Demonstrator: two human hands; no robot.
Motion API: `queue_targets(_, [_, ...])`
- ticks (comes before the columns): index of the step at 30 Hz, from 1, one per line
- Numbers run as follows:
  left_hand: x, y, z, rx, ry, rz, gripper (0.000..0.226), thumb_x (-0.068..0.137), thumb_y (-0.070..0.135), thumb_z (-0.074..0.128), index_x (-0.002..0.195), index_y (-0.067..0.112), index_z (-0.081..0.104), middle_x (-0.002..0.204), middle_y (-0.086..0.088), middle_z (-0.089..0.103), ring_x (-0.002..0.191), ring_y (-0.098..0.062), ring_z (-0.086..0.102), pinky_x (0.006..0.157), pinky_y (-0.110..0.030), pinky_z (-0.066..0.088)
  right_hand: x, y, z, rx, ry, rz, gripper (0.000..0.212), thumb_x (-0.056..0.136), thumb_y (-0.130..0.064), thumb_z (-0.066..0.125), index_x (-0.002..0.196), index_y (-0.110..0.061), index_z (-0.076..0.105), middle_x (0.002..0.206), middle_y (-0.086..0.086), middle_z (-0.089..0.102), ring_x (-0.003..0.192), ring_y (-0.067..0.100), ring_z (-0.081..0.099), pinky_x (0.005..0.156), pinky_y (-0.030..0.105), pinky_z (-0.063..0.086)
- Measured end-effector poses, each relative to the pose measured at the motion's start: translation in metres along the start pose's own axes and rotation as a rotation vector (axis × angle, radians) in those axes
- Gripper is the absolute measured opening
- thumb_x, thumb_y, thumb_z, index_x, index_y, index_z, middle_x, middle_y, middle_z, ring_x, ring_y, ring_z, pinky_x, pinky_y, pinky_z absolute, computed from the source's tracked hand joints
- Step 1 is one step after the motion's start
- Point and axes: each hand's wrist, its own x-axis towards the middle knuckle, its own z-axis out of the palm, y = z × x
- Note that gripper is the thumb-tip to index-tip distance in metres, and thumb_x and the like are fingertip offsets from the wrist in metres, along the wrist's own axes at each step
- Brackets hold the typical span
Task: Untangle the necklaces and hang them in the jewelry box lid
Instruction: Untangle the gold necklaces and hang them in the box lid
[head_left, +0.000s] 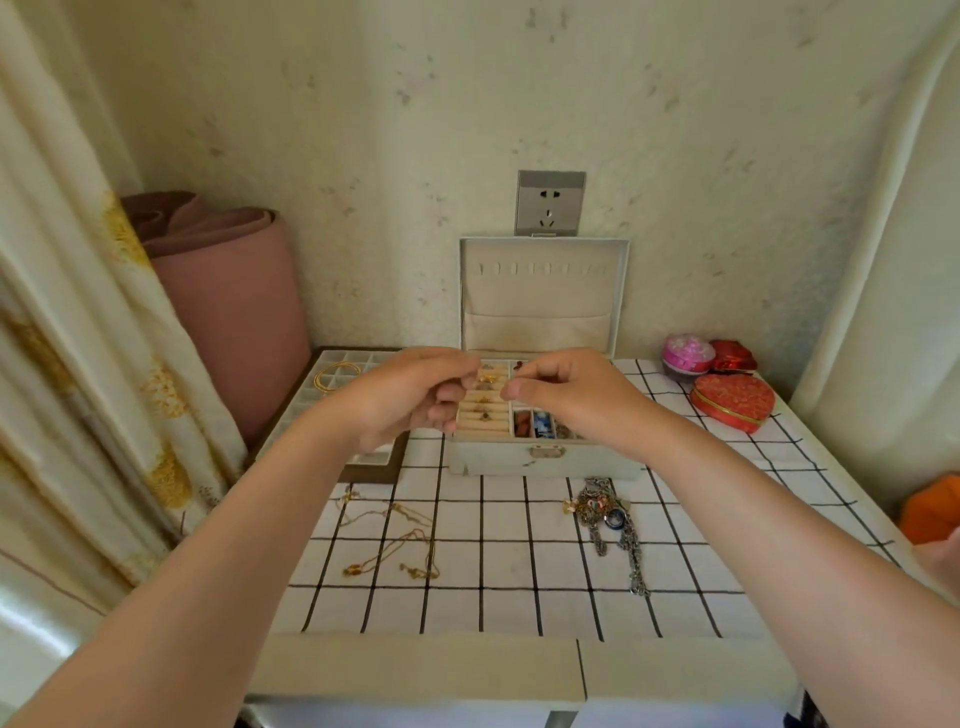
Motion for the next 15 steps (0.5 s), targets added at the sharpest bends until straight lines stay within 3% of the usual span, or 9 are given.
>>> queue_targets(3, [0.015,0.016,-0.012,-0.015,0.026,0.049,0.025,0.102,0.021,0.049,0.078,0.014,0.055,0.062,0.003,0.035,0.054,-0.012,0.035,0.057,-0.025,0.044,0.016,-0.006,-0.009,0.017,0.054,-0.023,0.015,0.094,-0.029,0.064,0.089,-0.022,0.076,0.061,0.000,0.055,0.050,0.008,0.044,0.053,0.020,0.038])
queue_targets(7, [0.043,0.030,-0.025,-0.010,0.149,0.146,0.023,0.099,0.022,0.057,0.078,0.014,0.060,0.063,0.003,0.041,0.057,-0.012,0.038,0.054,-0.023,0.043,0.047,-0.015,-0.024,0.063,0.192,-0.040,0.015,0.097,-0.026,0.062,0.097,-0.017,0.074,0.046,-0.021,0.053,0.040,-0.005,0.046,0.046,0.007,0.034])
queue_targets(10, [0.064,0.034,-0.035,0.059,0.246,0.218,0.021,0.095,0.025,0.064,0.075,0.017,0.064,0.063,0.004,0.044,0.057,-0.012,0.040,0.052,-0.022,0.038,0.077,-0.017,-0.029,0.045,0.310,-0.088,0.017,0.094,-0.026,0.066,0.092,-0.013,0.076,0.057,-0.019,0.059,0.050,-0.006,0.052,0.060,0.013,0.040])
queue_targets(12, [0.079,0.035,-0.042,0.091,0.299,0.261,0.020,0.092,0.024,0.067,0.073,0.019,0.064,0.063,0.003,0.045,0.056,-0.013,0.040,0.052,-0.022,0.036,0.097,-0.014,-0.029,0.028,0.376,-0.102,0.012,0.092,-0.027,0.069,0.084,-0.020,0.076,0.072,-0.012,0.067,0.063,-0.002,0.058,0.069,0.019,0.045])
queue_targets(15, [0.103,0.032,-0.051,0.150,0.464,0.290,0.018,0.089,0.026,0.071,0.075,0.016,0.066,0.057,0.006,0.047,0.052,-0.010,0.042,0.050,-0.022,0.036,0.127,-0.006,-0.026,0.028,0.451,-0.093,0.005,0.086,-0.027,0.076,0.081,-0.026,0.076,0.073,-0.011,0.069,0.067,0.002,0.060,0.069,0.020,0.047])
